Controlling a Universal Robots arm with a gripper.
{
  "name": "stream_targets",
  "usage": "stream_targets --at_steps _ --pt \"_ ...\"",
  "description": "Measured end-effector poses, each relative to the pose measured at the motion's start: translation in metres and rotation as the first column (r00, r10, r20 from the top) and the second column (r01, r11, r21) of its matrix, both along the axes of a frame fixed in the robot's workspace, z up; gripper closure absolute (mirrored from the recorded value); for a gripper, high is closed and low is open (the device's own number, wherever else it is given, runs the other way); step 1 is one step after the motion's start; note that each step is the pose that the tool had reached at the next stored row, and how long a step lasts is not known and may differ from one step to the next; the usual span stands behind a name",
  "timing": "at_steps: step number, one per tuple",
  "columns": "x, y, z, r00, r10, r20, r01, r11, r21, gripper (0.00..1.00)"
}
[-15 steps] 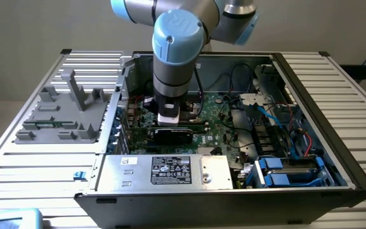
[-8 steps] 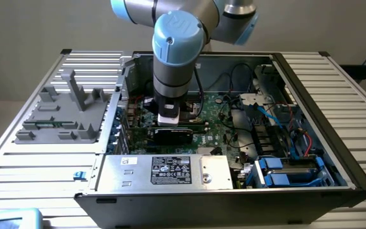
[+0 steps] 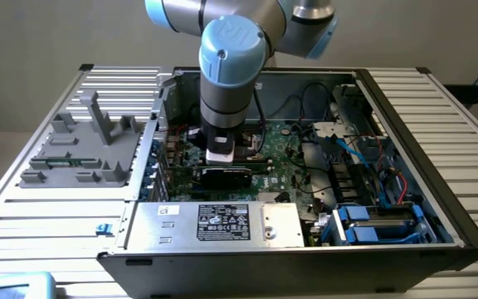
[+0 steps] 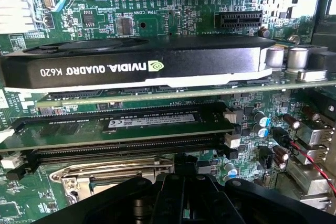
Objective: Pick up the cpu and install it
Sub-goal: 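Install the second cpu locking lever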
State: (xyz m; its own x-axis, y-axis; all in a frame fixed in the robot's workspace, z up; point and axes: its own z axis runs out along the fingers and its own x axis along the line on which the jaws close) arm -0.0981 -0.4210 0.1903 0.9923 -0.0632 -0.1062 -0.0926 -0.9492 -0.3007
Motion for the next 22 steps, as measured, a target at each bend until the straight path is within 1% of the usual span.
stream_targets --at_steps 12,22 --pt "-0.0010 0.0000 -0.0007 1.0000 0.000 -0.0002 0.000 1.0000 -0.0001 0.89" --pt "-0.0011 0.0000 -0.0039 1.0000 0.000 -0.0003 0.000 1.0000 -0.0004 0.89"
